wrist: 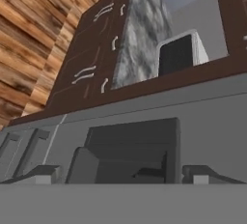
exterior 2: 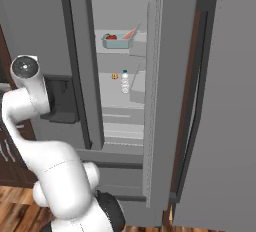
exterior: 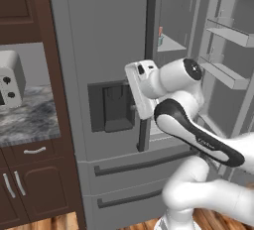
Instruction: Place the tupperware on the top shelf of the fridge. Make space for the tupperware among the existing items by rearranging them on the shelves if needed. Close the fridge door when finished.
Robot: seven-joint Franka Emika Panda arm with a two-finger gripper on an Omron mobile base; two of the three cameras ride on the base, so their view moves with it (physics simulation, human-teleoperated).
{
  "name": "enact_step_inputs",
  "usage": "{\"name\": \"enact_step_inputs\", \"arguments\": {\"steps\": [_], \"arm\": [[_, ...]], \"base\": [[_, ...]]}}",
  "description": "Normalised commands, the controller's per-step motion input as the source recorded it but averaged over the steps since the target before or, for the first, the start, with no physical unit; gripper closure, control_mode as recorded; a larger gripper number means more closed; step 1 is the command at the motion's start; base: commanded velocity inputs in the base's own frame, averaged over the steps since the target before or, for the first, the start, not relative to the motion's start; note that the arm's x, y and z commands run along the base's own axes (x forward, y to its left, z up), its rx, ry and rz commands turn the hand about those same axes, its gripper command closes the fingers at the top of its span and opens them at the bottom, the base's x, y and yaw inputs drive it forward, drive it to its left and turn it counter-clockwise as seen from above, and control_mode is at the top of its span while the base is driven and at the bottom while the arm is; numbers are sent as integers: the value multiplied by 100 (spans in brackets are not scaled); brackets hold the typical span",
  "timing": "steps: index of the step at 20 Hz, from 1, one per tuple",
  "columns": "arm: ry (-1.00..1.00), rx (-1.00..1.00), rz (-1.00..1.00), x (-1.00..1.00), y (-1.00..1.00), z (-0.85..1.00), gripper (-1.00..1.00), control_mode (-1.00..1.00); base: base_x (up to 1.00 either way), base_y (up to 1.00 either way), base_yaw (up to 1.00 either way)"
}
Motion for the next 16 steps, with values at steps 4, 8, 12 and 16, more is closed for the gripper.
{"name": "enact_step_inputs", "arguments": {"steps": [4,8,12,16], "arm": [[-8,7,0,-100,-98,25,-100,-100],[-1,17,-1,-85,-100,36,-100,-100],[-15,31,-3,-33,-80,1,-100,-100],[0,28,-1,-26,-100,6,-100,-100]], "base": [[0,0,0],[0,0,0],[0,0,0],[0,0,0]]}}
